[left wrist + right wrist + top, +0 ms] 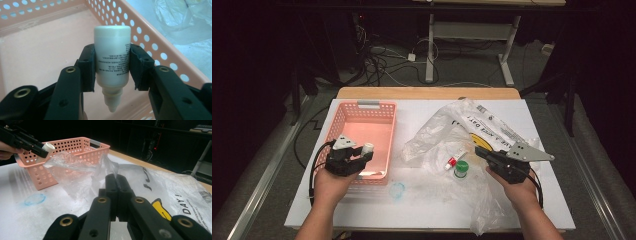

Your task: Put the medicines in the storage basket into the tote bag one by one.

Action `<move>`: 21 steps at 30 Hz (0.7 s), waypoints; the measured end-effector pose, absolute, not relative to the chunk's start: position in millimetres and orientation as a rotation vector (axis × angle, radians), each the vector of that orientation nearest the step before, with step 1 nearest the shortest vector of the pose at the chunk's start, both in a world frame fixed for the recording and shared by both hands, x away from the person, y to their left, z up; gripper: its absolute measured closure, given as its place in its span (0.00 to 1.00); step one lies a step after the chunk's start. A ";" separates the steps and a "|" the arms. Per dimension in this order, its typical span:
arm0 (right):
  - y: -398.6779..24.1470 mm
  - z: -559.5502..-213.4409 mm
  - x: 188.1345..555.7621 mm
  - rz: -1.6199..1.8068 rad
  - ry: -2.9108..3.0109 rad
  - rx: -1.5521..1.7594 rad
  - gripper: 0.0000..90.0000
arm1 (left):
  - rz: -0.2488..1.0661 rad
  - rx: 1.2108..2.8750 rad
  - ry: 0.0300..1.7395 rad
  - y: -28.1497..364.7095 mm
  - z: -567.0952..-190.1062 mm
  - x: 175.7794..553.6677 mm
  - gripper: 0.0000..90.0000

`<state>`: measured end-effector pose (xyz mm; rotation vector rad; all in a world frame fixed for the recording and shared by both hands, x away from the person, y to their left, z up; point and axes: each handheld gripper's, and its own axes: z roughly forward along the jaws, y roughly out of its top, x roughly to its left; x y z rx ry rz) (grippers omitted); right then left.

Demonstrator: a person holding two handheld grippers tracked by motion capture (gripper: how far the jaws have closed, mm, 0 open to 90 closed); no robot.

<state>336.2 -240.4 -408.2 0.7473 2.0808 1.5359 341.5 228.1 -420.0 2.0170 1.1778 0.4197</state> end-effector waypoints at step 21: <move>-240.1 -406.7 335.3 1.548 2.076 0.753 1.00 | 0.449 1.943 1.015 204.7 -384.2 320.8 0.65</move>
